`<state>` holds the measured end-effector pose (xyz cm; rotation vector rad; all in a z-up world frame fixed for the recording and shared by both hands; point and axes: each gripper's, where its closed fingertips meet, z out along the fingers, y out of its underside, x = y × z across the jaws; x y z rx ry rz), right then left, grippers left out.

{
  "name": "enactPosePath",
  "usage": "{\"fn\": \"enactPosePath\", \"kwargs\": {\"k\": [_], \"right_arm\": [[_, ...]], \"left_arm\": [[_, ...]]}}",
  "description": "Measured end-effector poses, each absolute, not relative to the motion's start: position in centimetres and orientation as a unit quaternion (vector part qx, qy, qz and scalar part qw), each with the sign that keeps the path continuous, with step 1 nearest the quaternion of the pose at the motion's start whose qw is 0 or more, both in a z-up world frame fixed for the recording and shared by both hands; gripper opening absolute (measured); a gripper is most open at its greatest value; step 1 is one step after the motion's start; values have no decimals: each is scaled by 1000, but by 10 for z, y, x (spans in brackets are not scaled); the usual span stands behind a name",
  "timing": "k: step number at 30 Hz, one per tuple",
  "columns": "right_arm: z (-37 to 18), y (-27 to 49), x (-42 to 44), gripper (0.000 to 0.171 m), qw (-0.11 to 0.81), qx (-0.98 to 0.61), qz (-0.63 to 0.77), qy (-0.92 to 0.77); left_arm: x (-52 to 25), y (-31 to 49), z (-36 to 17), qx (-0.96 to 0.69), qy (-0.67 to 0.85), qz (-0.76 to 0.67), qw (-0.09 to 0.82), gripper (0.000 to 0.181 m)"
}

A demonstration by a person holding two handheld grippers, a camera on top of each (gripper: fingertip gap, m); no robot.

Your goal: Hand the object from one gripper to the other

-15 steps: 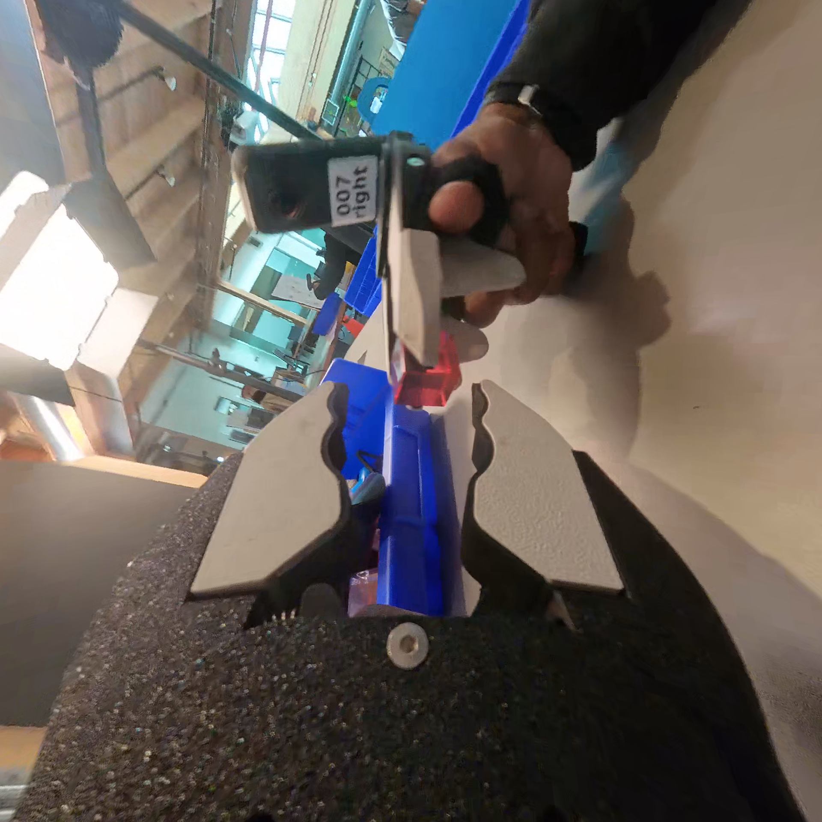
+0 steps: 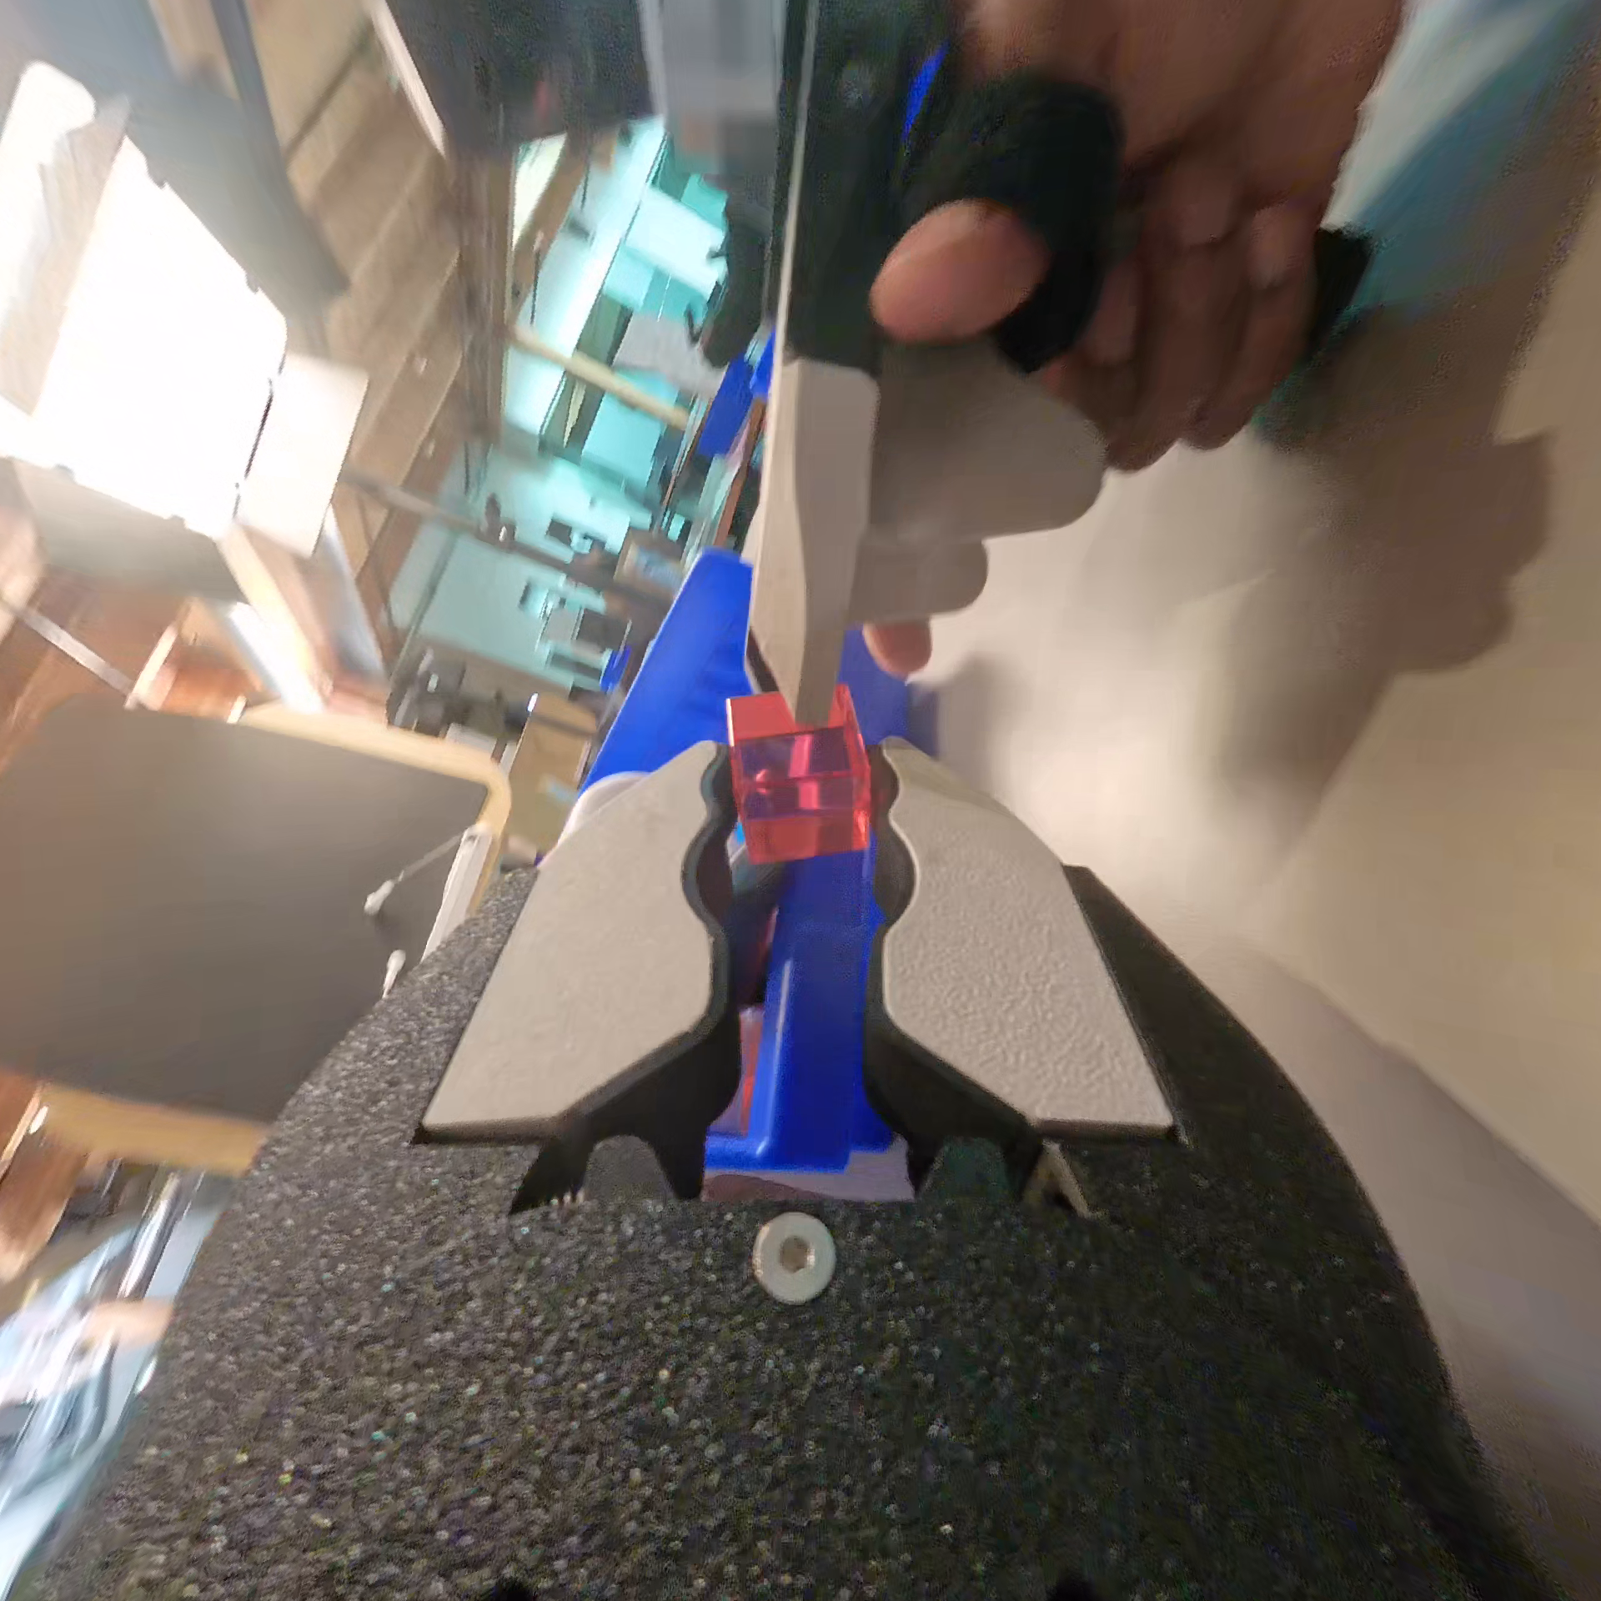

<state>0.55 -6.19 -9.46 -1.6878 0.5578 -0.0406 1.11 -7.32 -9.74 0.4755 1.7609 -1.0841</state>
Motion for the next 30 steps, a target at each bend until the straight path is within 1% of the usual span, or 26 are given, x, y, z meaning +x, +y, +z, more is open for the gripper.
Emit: {"fn": "enactPosePath", "kwargs": {"k": [4, 9, 11, 14, 17, 19, 24, 30], "right_arm": [[-83, -72, 21, 36, 619, -726, -140, 264], [-84, -64, 21, 44, 590, -732, -203, 275], [-90, -59, 20, 45, 575, -741, -212, 275], [-103, -53, 20, 44, 549, -758, -214, 281], [-111, -55, 23, 37, 530, -766, -227, 285], [-114, -60, 26, 28, 516, -771, -238, 287], [-119, -69, 32, 28, 500, -778, -240, 296], [-122, -75, 34, 28, 493, -782, -237, 299]], "left_arm": [[33, -67, -99, 126, 743, -399, 522, 29], [35, -71, -105, 102, 751, -368, 538, 29], [32, -74, -106, 89, 757, -374, 529, 29], [30, -76, -107, 85, 756, -378, 528, 29], [27, -79, -110, 103, 755, -375, 527, 30], [25, -80, -110, 103, 753, -390, 519, 36], [26, -77, -108, 106, 756, -420, 491, 50], [29, -73, -112, 129, 759, -417, 483, 54]]}}
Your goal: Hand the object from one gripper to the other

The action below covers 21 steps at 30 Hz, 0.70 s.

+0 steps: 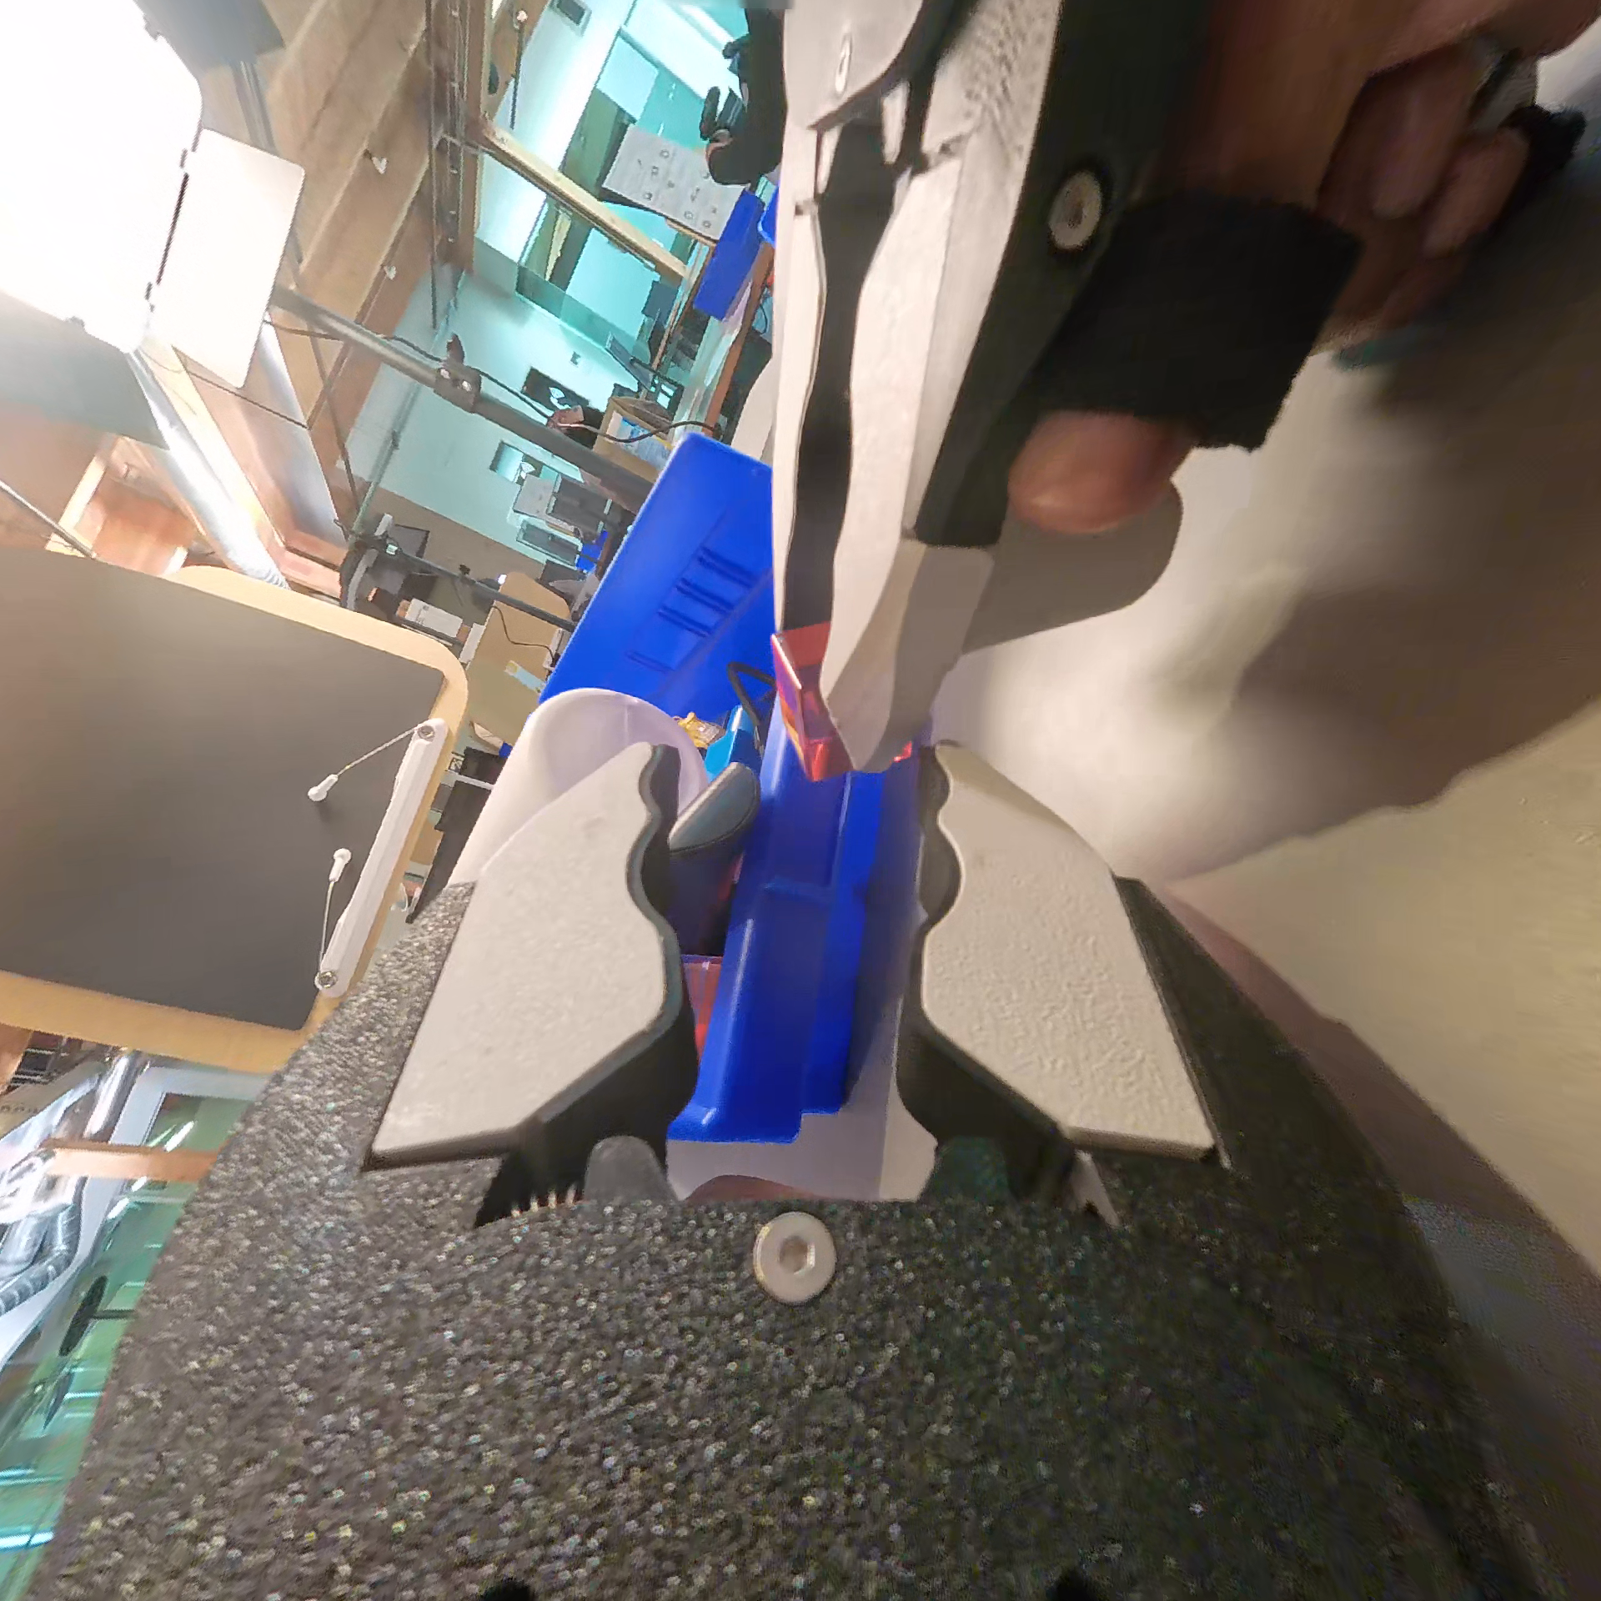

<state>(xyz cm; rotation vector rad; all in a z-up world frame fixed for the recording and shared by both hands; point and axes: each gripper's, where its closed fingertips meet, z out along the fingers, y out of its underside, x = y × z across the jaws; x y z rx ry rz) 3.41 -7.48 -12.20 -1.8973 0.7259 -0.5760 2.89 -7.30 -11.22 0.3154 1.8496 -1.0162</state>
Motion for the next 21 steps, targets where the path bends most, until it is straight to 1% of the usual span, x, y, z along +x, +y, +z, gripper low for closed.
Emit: {"fn": "enactPosePath", "kwargs": {"k": [6, 12, 15, 21], "right_arm": [[-121, -80, 35, 28, 501, -778, -221, 308], [-120, -83, 36, 28, 526, -765, -171, 331], [-114, -81, 32, 28, 565, -741, -108, 347], [-93, -73, 20, 28, 656, -660, 79, 357]], "left_arm": [[30, -73, -116, 126, 765, -420, 471, 53], [31, -72, -116, 128, 763, -422, 473, 54], [28, -73, -114, 130, 760, -431, 469, 55], [20, -76, -108, 119, 756, -478, 431, 58]]}}
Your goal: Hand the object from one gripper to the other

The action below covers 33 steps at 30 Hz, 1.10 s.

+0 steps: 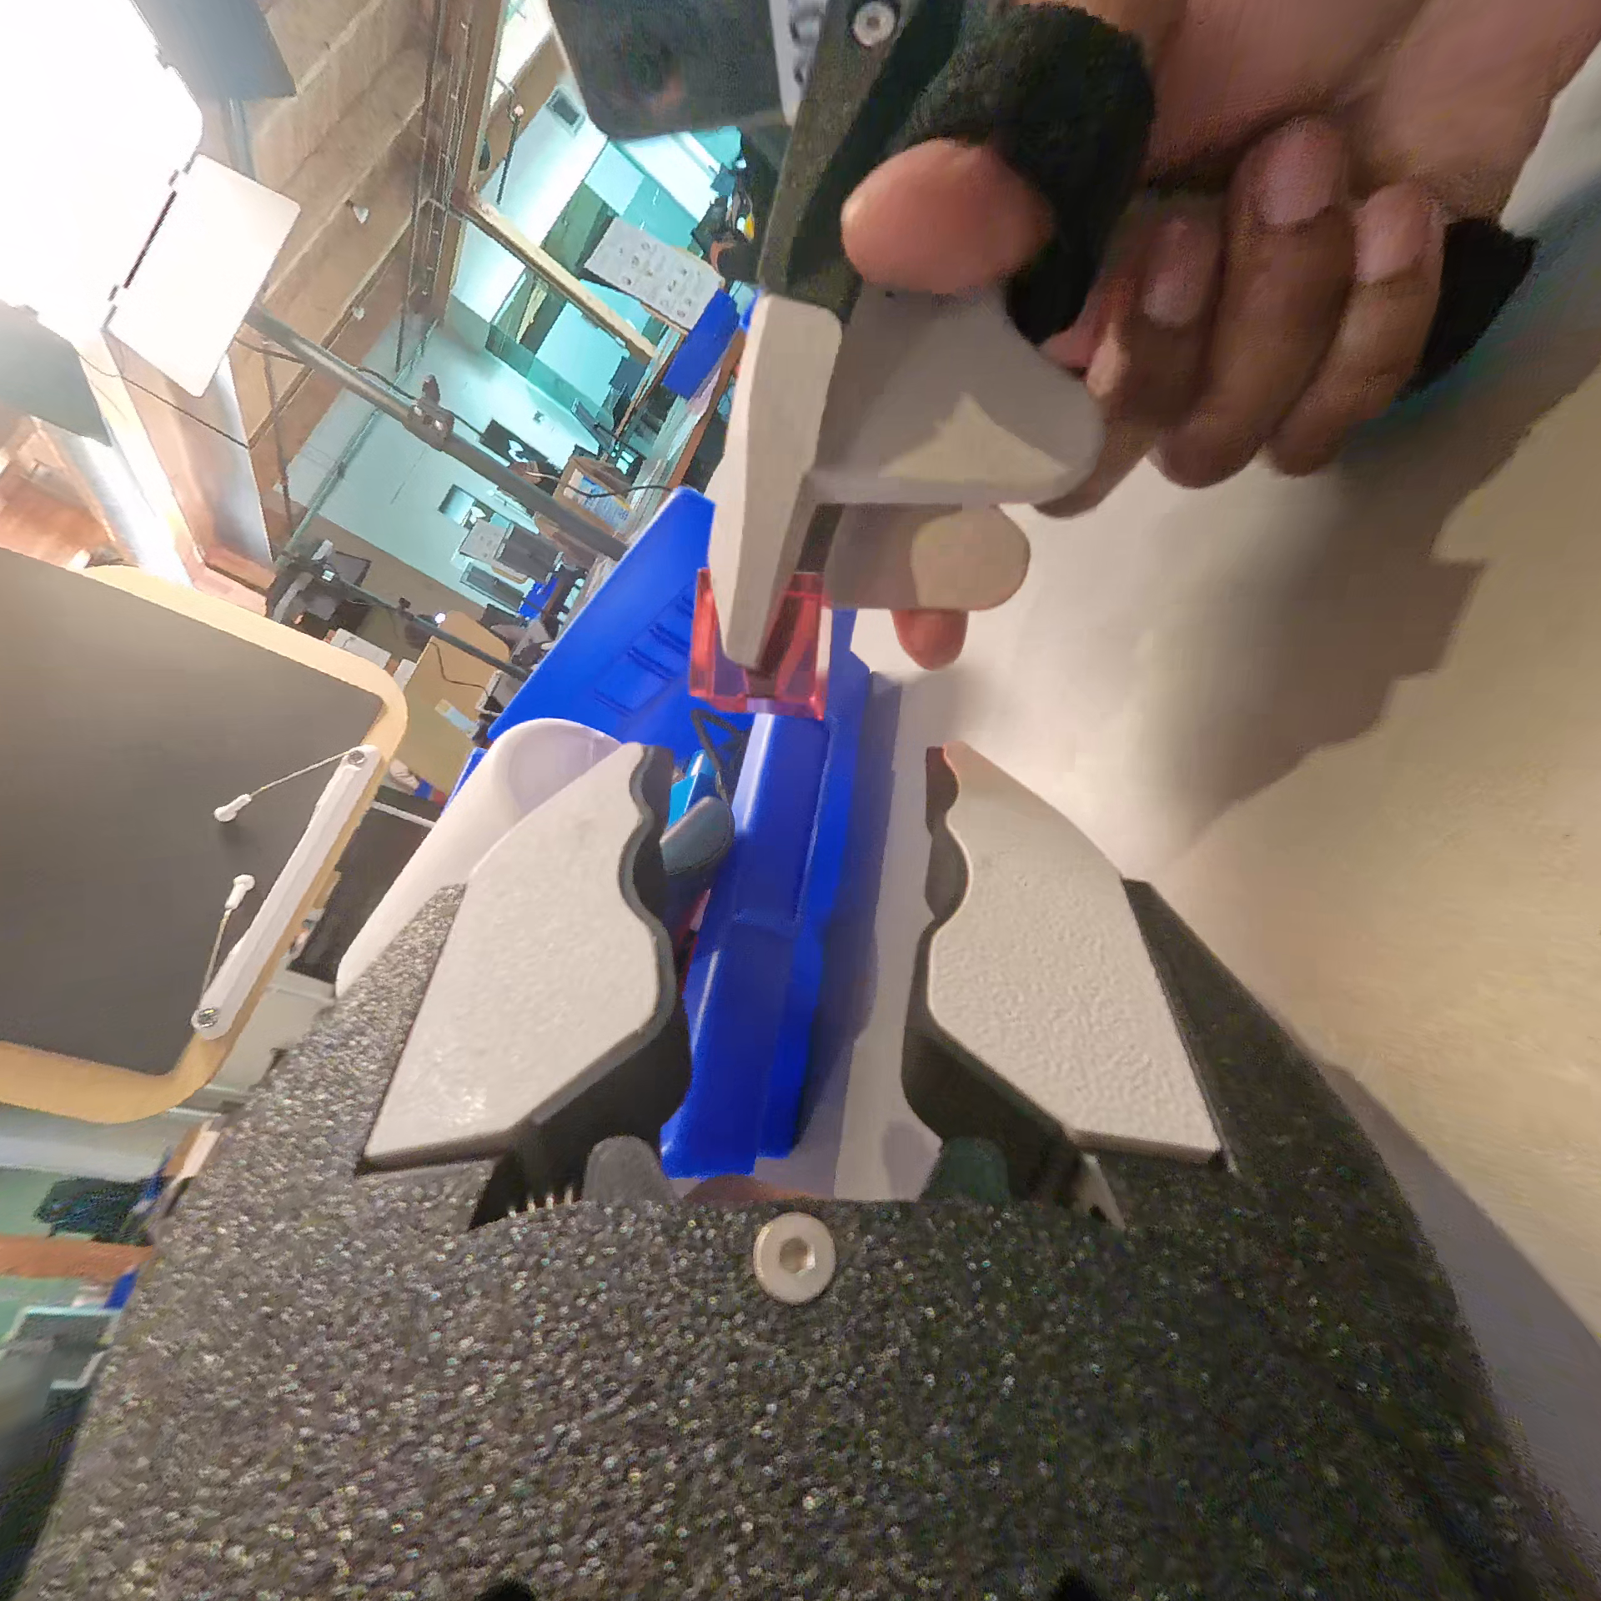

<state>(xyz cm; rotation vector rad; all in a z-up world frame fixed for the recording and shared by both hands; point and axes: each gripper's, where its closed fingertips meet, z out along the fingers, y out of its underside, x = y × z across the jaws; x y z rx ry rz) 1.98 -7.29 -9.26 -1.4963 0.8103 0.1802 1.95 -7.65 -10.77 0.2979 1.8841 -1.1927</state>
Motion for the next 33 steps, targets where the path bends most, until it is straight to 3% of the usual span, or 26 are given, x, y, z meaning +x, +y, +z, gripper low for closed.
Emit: {"fn": "enactPosePath", "kwargs": {"k": [7, 13, 16, 23, 33], "right_arm": [[-79, -60, -5, 27, 685, -608, 244, 320], [-82, -47, -29, 27, 662, -634, 286, 277], [-89, -49, -19, 27, 656, -658, 231, 289], [-88, -73, 21, 33, 627, -712, -78, 306], [-108, -49, 11, 39, 577, -750, -109, 304]], "left_arm": [[-1, -79, -85, 128, 717, -568, 383, 56], [-20, -82, -86, 185, 702, -573, 380, 30], [-8, -81, -93, 167, 728, -530, 402, 29], [28, -68, -104, 93, 762, -430, 475, 28], [25, -73, -109, 106, 760, -390, 509, 28]]}}
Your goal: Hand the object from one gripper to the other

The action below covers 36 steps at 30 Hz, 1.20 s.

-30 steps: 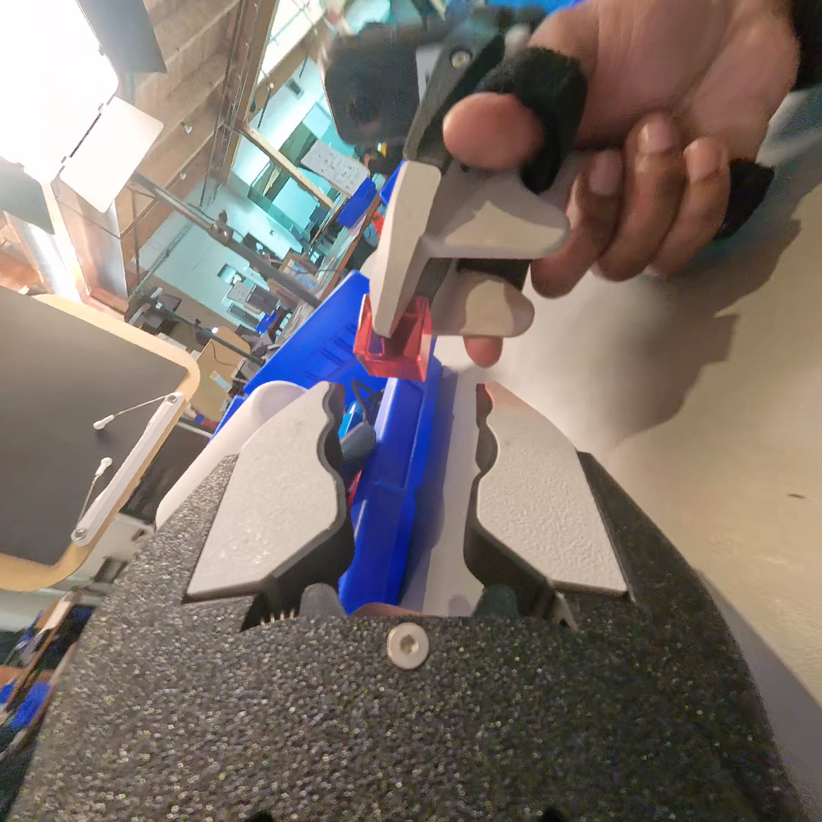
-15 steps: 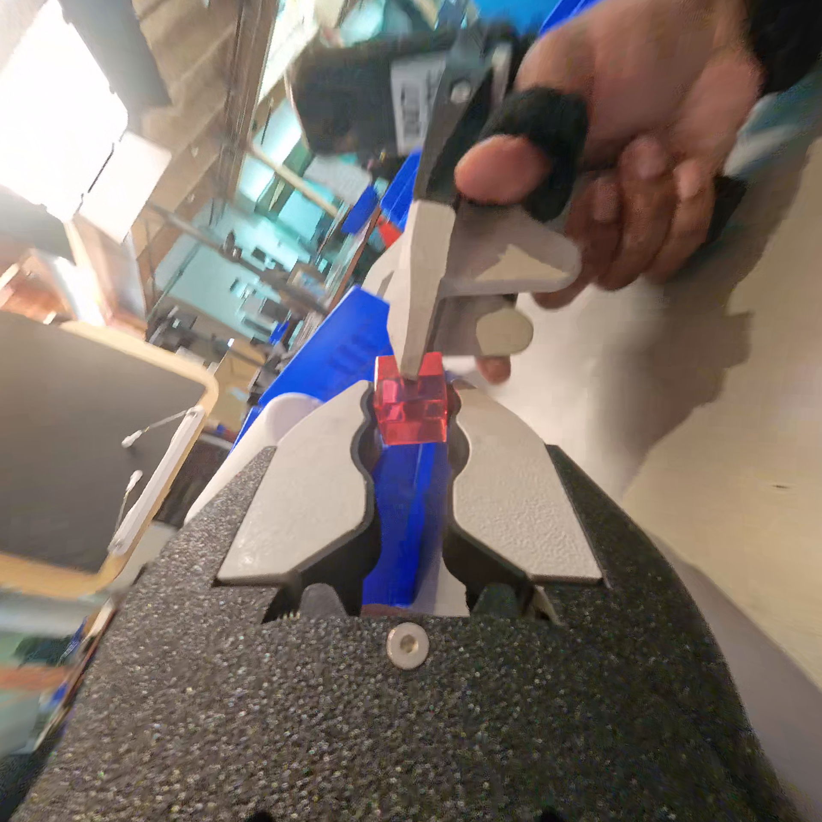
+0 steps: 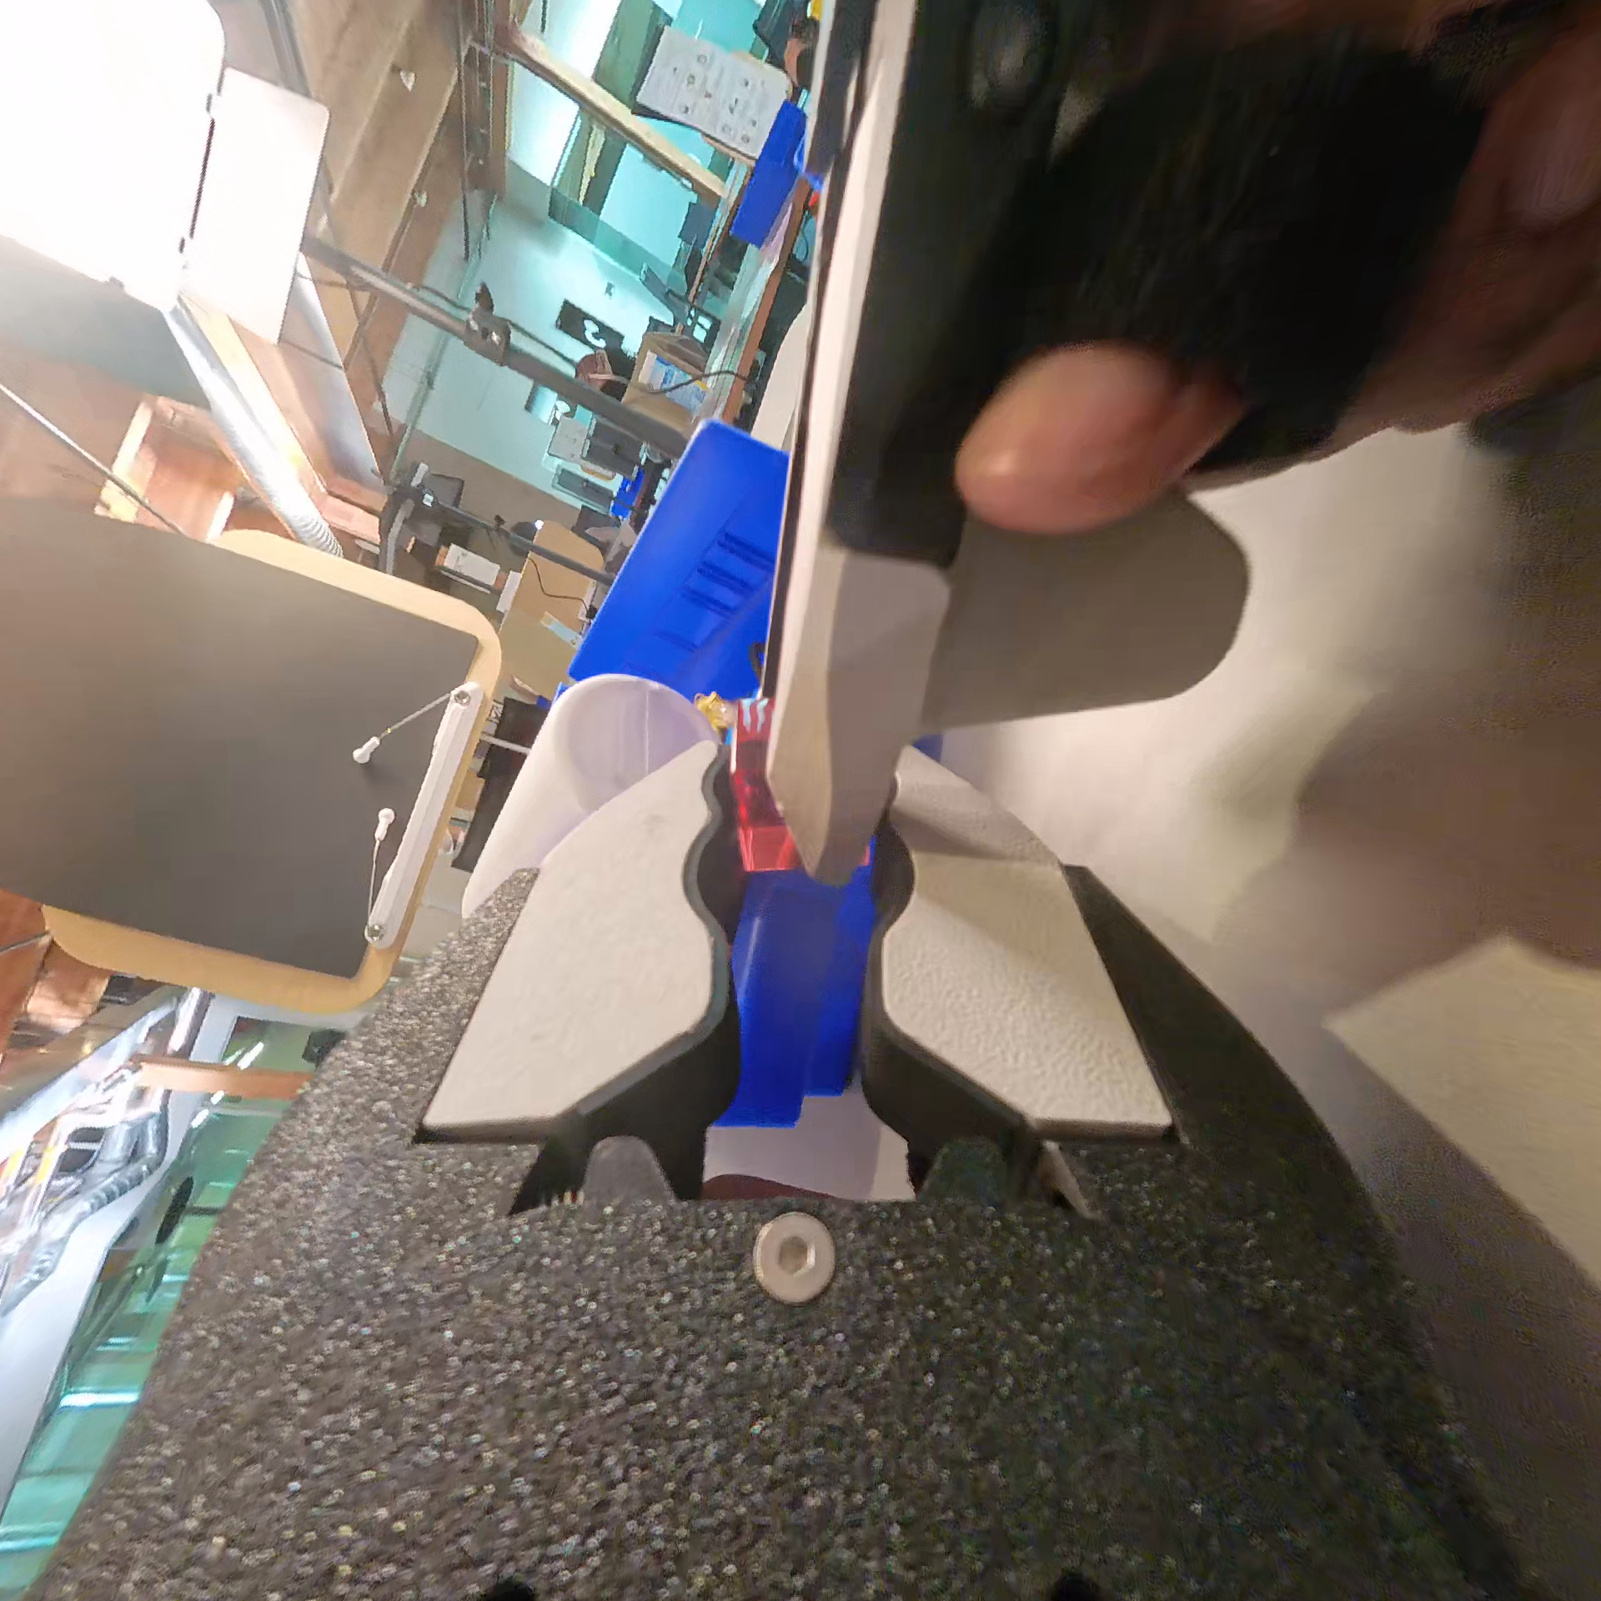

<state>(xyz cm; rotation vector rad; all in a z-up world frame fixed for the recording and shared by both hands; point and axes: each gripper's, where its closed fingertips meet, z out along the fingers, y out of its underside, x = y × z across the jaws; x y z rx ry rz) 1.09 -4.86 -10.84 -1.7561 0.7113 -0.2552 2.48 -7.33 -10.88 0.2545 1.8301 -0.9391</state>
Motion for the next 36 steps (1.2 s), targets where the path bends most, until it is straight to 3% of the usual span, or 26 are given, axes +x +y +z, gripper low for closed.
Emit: {"fn": "enactPosePath", "kwargs": {"k": [2, 6, 14, 22, 27, 29, 36], "right_arm": [[-110, -50, 12, 28, 569, -755, -120, 302], [-110, -64, 22, 28, 549, -766, -177, 285], [-115, -86, 36, 27, 452, -799, -342, 199], [-115, -68, 19, 28, 381, -803, -455, 60], [-118, -61, 9, 28, 341, -790, -510, -26], [-118, -60, 8, 27, 333, -783, -523, -47], [-85, -71, 17, 38, 460, -739, -488, 73]], "left_arm": [[20, -76, -106, 114, 752, -403, 508, 28], [22, -73, -106, 88, 774, -443, 443, 45], [16, -64, -99, -139, 809, -570, 26, 53], [9, -77, -117, -166, 811, -561, 1, 55], [2, -82, -121, -160, 817, -555, -3, 30], [1, -80, -123, -159, 821, -549, -2, 30], [12, -76, -86, -227, 718, -654, -72, 29]]}}
